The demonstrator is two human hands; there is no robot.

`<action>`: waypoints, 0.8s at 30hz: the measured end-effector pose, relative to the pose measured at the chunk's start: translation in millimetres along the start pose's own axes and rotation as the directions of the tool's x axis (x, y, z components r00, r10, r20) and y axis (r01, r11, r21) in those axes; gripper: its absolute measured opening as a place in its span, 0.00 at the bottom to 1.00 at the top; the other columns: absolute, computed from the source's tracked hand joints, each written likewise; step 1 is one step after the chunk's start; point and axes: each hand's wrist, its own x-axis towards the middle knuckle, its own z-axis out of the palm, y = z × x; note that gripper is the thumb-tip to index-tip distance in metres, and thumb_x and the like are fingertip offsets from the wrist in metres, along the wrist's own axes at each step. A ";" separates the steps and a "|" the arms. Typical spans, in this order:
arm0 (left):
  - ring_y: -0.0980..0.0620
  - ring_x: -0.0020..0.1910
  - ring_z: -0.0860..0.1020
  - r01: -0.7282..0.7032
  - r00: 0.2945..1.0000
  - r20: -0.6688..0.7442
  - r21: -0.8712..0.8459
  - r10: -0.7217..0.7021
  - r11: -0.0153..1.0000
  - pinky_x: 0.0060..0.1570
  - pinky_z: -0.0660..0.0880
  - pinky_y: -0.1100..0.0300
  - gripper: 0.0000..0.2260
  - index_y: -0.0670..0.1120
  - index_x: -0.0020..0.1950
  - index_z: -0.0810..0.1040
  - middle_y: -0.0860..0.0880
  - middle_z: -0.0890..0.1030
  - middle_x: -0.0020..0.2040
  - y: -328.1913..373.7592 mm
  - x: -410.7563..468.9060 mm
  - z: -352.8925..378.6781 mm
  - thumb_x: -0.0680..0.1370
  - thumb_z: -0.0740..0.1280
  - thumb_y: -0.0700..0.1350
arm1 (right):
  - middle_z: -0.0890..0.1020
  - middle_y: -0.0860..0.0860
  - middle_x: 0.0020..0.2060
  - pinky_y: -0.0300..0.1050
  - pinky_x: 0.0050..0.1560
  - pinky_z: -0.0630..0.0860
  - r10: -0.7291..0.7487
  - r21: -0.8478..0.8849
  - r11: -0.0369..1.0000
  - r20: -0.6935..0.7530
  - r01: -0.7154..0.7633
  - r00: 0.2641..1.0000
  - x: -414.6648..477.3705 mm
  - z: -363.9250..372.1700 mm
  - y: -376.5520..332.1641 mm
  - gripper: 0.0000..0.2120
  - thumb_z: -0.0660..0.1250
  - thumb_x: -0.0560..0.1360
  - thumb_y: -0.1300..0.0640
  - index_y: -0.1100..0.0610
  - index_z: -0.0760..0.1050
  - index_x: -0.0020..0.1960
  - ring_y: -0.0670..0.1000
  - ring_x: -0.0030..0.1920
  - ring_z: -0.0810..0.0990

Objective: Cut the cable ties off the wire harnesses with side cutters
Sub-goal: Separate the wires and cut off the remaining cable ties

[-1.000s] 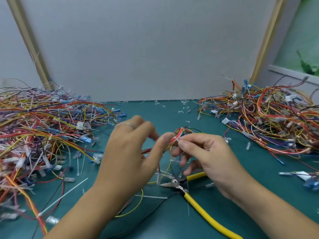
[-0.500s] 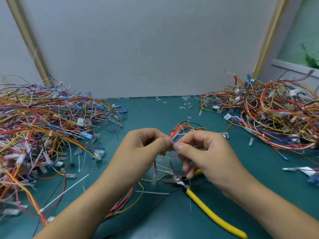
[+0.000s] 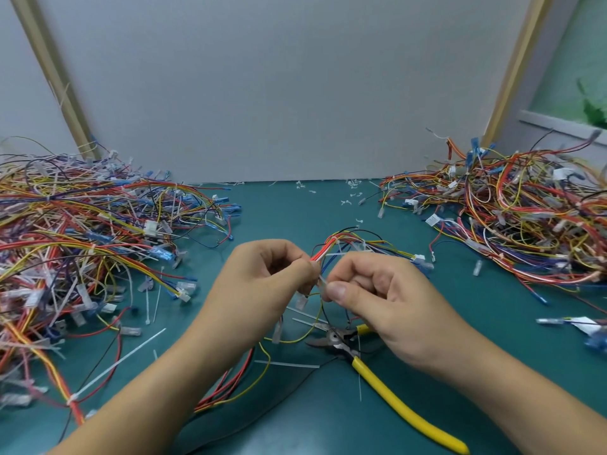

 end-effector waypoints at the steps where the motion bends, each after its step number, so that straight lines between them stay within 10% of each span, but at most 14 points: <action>1: 0.56 0.31 0.75 0.000 1.000 -0.002 -0.004 0.000 1.000 0.34 0.70 0.66 0.11 0.40 0.36 0.81 0.46 0.82 0.32 0.0 0.6 -0.1 0.68 0.68 0.48 | 0.67 0.55 0.29 0.42 0.32 0.59 0.001 -0.007 1.000 -0.006 -0.001 1.000 0.1 -0.2 0.0 0.10 0.66 0.79 0.64 0.57 0.76 0.39 0.50 0.31 0.62; 19: 0.53 0.37 0.80 0.002 0.999 0.044 -0.077 0.001 0.997 0.44 0.75 0.60 0.10 0.42 0.39 0.83 0.45 0.84 0.37 -3.2 1.9 -5.3 0.71 0.70 0.48 | 0.68 0.43 0.21 0.29 0.26 0.59 0.041 0.056 0.998 -0.041 -0.038 0.998 -0.1 -1.7 2.9 0.09 0.64 0.80 0.64 0.60 0.77 0.41 0.41 0.24 0.60; 24: 0.53 0.36 0.78 0.021 1.000 0.019 -0.267 -0.017 0.963 0.44 0.75 0.61 0.10 0.42 0.36 0.83 0.46 0.83 0.35 -1.7 6.9 -11.0 0.73 0.69 0.45 | 0.65 0.50 0.19 0.32 0.22 0.56 0.168 0.305 0.951 -0.391 -0.045 0.905 3.2 -18.8 -1.5 0.22 0.67 0.76 0.44 0.57 0.77 0.30 0.47 0.18 0.57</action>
